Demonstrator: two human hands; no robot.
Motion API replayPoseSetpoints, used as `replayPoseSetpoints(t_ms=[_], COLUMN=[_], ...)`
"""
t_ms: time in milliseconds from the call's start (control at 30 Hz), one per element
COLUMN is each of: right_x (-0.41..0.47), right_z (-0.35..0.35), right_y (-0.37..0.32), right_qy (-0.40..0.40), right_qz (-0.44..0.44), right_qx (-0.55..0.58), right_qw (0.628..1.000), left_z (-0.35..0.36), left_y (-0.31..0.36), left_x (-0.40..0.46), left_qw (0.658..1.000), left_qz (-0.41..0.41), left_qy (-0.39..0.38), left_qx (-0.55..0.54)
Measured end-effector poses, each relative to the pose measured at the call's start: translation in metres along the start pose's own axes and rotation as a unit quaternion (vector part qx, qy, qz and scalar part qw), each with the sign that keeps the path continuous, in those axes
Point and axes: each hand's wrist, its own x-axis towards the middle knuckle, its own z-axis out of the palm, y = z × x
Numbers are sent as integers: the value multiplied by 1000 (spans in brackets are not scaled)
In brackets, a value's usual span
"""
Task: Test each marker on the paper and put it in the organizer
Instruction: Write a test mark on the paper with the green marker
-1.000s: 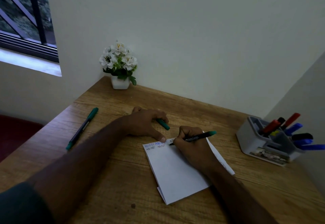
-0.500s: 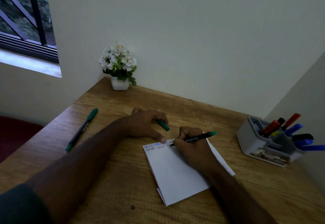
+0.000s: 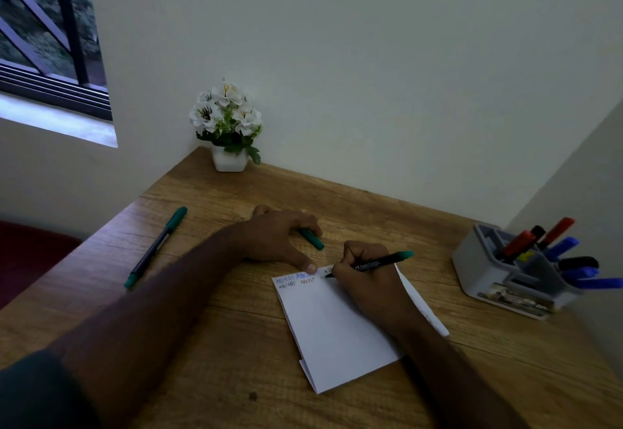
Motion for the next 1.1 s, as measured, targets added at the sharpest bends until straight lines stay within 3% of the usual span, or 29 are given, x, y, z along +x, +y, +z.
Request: replayPoseSetpoints(t_ms=[1100], right_x=[4], right_z=[0], right_y=[8], right_qy=[24], right_qz=[4], right_qx=[-22], right_qw=[999], left_z=[1], left_y=[-6], left_x=[3], left_qw=[1000], left_qz=[8], left_qy=[7], left_qx=[-2])
